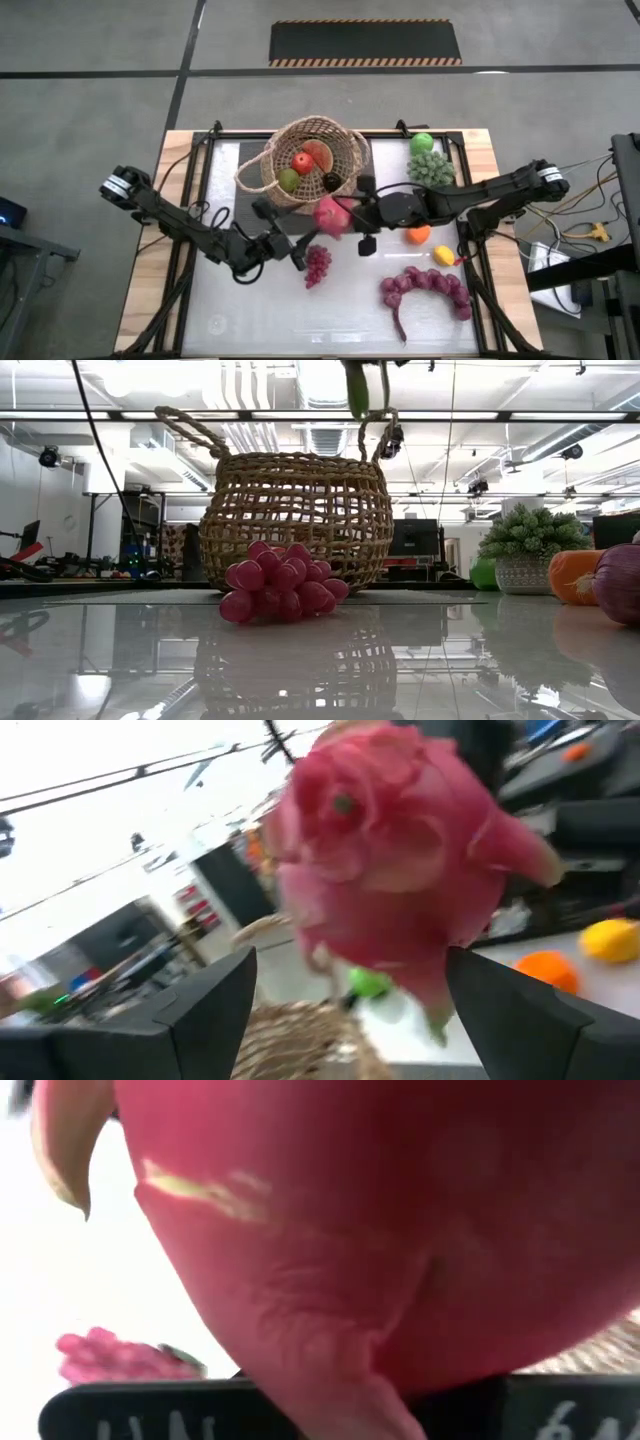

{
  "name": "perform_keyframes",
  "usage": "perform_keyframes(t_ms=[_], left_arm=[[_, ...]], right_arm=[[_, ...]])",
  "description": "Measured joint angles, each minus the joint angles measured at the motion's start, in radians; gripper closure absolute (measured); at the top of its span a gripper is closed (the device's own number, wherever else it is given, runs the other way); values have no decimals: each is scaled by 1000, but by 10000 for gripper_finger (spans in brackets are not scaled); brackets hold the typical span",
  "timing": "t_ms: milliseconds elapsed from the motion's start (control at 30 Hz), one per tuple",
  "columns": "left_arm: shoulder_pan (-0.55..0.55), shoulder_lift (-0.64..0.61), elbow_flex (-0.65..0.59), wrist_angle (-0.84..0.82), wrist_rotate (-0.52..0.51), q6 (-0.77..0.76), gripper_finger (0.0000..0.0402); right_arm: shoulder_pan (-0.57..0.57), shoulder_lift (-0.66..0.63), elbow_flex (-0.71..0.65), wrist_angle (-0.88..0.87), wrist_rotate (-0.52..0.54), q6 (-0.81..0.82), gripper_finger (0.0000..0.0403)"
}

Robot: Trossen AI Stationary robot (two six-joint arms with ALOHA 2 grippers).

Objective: Build produce basket
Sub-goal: Put the dragon fruit into the basket

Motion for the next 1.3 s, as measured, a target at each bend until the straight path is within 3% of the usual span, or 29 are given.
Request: perform_keyframes(t_ms=[133, 267, 467, 733, 933, 1067, 1300], left_arm=[[-1, -21, -20, 0, -132, 74, 97], [-3, -73, -96, -1, -181, 102, 97], [-3, -198, -233, 45, -177, 61, 97], [-3, -331, -313, 54, -174, 43, 97], [-4, -347, -333, 54, -173, 64, 97], [-4, -347, -335, 54, -173, 111, 97], [-4, -346, -335, 54, -173, 130, 97]], right_arm=[[0, -1, 55, -116, 166, -49, 367], [0, 12, 124, -224, 375, -121, 367], [-17, 90, 221, -261, 708, -465, 367], [-166, 206, 280, -261, 735, -1088, 361], [-272, 299, 330, -261, 755, -1245, 356], [-282, 381, 384, -260, 823, -1359, 355], [-295, 505, 500, -260, 815, -1410, 354]])
